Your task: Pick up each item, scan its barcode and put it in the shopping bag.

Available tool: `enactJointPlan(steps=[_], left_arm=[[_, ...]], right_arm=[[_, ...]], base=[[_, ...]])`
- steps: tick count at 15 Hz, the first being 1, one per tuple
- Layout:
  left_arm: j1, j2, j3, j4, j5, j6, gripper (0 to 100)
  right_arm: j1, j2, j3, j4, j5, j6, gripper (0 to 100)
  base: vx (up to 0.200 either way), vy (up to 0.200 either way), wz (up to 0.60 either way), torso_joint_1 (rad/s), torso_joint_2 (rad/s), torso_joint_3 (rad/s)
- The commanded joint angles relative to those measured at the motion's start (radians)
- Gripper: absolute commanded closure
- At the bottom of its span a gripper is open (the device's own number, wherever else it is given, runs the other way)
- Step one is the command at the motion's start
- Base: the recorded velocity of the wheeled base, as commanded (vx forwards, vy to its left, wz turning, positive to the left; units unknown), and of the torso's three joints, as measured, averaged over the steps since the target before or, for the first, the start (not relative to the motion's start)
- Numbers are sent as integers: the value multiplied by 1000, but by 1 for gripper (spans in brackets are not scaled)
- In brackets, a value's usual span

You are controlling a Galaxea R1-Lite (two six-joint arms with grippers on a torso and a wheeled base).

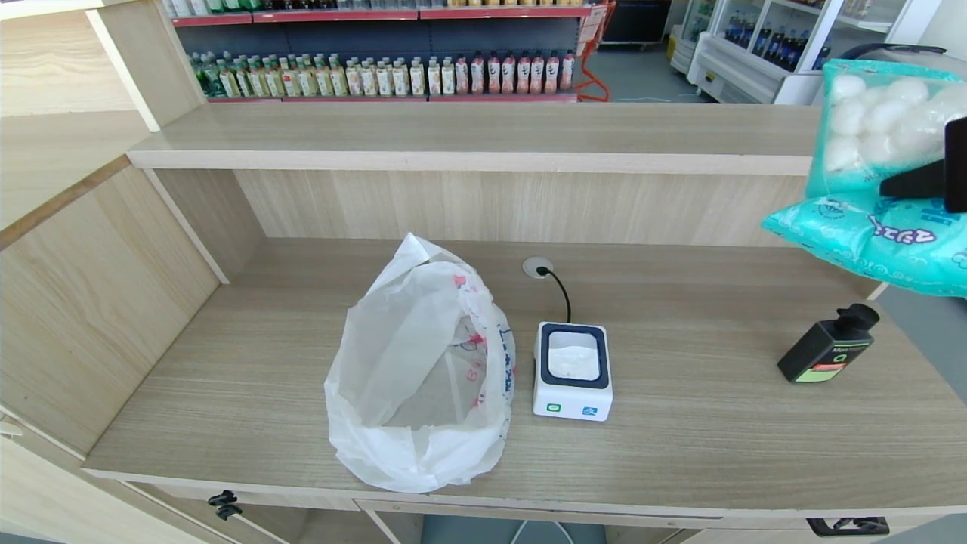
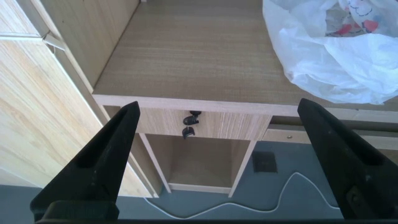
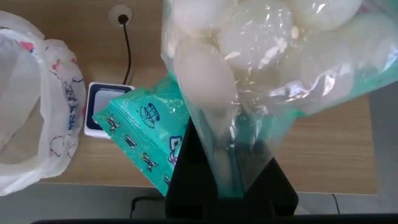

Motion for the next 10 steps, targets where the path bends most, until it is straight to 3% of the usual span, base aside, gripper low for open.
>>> enactJointPlan(steps=[1,2,4,10], left_arm=[[0,2,0,0,0,0,0],[0,0,0,0,0,0,0],[0,2,0,0,0,0,0],[0,2,0,0,0,0,0]], right_arm=[[8,-9,14,-5,1,-1,100],[8,-9,14,-5,1,-1,100],[83,-65,134,-138,1,-24,100],[214,-174,491,-595,53,-268,100]], base=[[0,0,0,0,0,0],[0,0,0,0,0,0],[0,0,600,2,2,5],[0,0,600,2,3,2]])
